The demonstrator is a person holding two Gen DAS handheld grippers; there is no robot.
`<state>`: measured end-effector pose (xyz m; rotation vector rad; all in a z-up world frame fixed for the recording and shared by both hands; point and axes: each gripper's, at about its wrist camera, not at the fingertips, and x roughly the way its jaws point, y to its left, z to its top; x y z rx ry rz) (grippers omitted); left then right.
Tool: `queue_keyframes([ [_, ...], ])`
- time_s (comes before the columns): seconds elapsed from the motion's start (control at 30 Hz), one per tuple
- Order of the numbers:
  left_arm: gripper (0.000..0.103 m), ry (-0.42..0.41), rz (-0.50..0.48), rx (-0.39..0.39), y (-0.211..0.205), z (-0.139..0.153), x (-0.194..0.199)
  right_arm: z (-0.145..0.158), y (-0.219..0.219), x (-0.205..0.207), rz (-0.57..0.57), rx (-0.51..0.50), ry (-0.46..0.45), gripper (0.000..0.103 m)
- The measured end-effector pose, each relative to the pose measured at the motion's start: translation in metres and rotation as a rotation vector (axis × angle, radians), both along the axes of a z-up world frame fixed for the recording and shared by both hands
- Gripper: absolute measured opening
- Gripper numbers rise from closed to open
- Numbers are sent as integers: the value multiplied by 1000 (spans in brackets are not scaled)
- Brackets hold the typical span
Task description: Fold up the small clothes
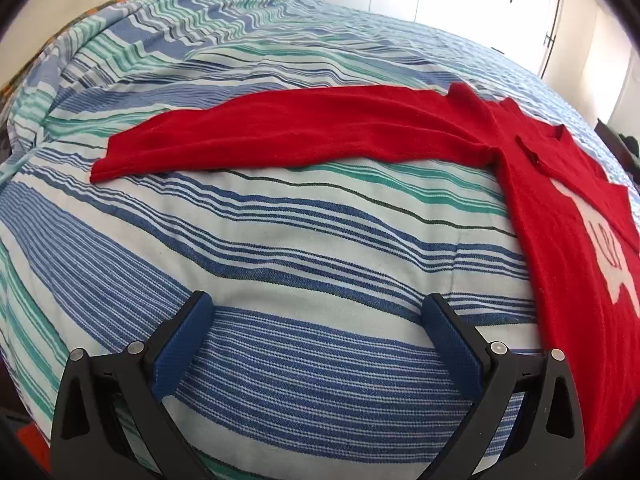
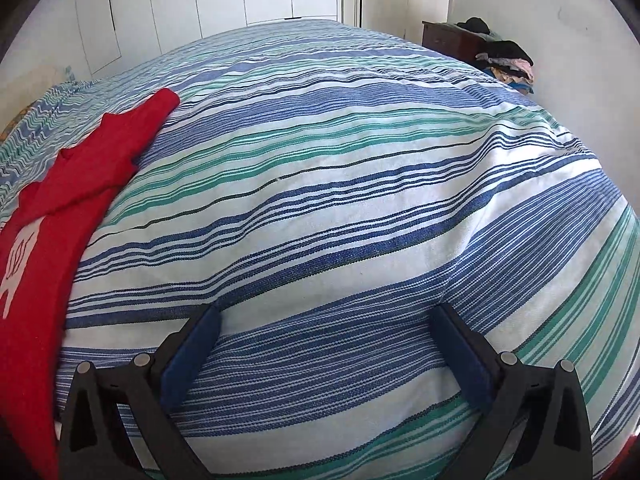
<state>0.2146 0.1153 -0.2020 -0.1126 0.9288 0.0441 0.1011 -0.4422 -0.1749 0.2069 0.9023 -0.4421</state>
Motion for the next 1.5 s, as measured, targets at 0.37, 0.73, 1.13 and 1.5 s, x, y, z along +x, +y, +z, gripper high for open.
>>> queue_keyframes([
  [0.37,101,-139,405,-793,168,-2,24,-1,9,-5,1,-29,-11,103],
  [0.73,90,-162,488,-872,226,-14,72,-1,10,-5,-2,-37,-15,103],
  [1.13,3,-42,432,-873,239,-29,70,-2,11,-5,-6,-54,-26,103],
  [1.5,3,-92,-4,-882,79,145,161,-2,11,-4,-6,-55,-28,103],
])
